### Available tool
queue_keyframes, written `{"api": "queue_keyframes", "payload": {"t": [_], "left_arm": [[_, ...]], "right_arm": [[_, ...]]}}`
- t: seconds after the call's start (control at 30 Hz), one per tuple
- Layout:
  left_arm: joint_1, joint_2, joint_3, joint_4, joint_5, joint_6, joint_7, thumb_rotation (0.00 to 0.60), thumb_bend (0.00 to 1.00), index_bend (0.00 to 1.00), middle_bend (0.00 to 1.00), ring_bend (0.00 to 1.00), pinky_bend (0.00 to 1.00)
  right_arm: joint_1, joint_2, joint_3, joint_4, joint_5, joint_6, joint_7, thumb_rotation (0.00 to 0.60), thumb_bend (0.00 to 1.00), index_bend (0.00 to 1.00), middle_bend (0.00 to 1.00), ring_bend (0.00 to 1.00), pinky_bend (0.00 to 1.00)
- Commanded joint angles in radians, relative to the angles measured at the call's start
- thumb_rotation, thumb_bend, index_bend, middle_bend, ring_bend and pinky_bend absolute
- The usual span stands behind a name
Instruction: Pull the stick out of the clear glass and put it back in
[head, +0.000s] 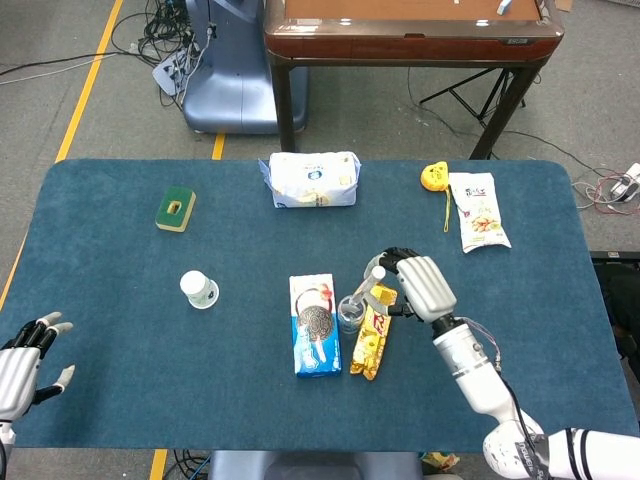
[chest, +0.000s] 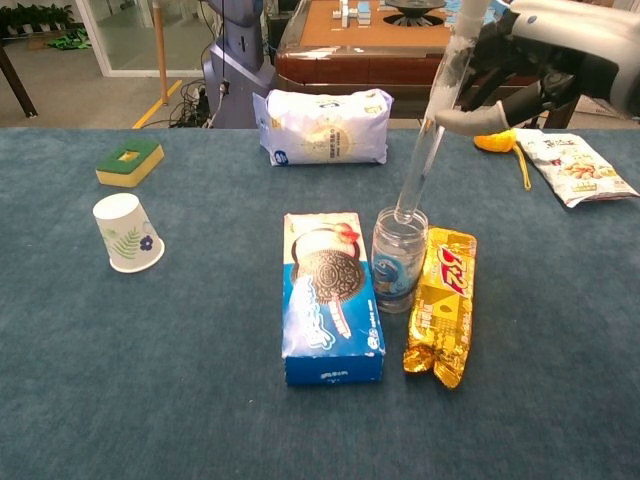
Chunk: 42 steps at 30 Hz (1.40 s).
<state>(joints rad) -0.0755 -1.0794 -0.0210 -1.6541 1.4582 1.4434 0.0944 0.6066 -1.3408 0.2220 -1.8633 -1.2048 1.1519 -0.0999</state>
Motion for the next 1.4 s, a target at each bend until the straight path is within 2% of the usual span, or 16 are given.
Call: {"api": "queue_keyframes", "payload": {"t": [0.03, 0.33, 0.73, 1.0, 1.2, 1.33, 1.4], "left_arm": [[0.000, -0.001, 0.000, 0.000, -0.001, -0.001, 0.001, 0.600, 0.33, 0.25, 0.16, 0.15, 0.36], [-0.003, -0.002, 0.002, -0.001, -0.003, -0.007, 0.004, 0.600, 0.33, 0.25, 0.16, 0.15, 0.36], [-0.006, -0.003, 0.003, -0.002, -0.008, -0.017, 0.008, 0.600, 0.33, 0.25, 0.16, 0.15, 0.36], [-0.006, -0.003, 0.003, -0.002, -0.009, -0.015, 0.008, 0.600, 0.33, 0.25, 0.16, 0.15, 0.36], [-0.005, -0.003, 0.003, -0.002, -0.008, -0.014, 0.007, 0.600, 0.33, 0.25, 0.16, 0.15, 0.36], [-0.006, -0.004, 0.004, -0.003, -0.006, -0.014, 0.012, 0.600, 0.33, 0.25, 0.16, 0.15, 0.36], [-0.006, -0.005, 0.005, -0.004, -0.007, -0.015, 0.015, 0.600, 0.33, 0.25, 0.16, 0.15, 0.36]], "right_arm": [[-0.011, 0.013, 0.005, -0.006, -0.016, 0.013, 0.019, 0.600, 0.44, 0.72, 0.53, 0.36, 0.36], [-0.036, 0.041, -0.002, 0.004, -0.051, 0.024, 0.058, 0.600, 0.45, 0.74, 0.55, 0.39, 0.41], [-0.062, 0.064, -0.042, 0.091, -0.167, 0.028, 0.155, 0.600, 0.46, 0.80, 0.55, 0.39, 0.41], [-0.075, 0.065, -0.053, 0.127, -0.200, 0.039, 0.191, 0.600, 0.47, 0.81, 0.53, 0.39, 0.42], [-0.092, 0.103, -0.047, 0.111, -0.154, 0.023, 0.211, 0.600, 0.51, 0.81, 0.60, 0.43, 0.45], [-0.099, 0.127, -0.034, 0.080, -0.109, 0.012, 0.208, 0.600, 0.51, 0.81, 0.61, 0.43, 0.45], [-0.108, 0.127, -0.027, 0.072, -0.100, 0.015, 0.256, 0.600, 0.51, 0.81, 0.61, 0.43, 0.45]]}}
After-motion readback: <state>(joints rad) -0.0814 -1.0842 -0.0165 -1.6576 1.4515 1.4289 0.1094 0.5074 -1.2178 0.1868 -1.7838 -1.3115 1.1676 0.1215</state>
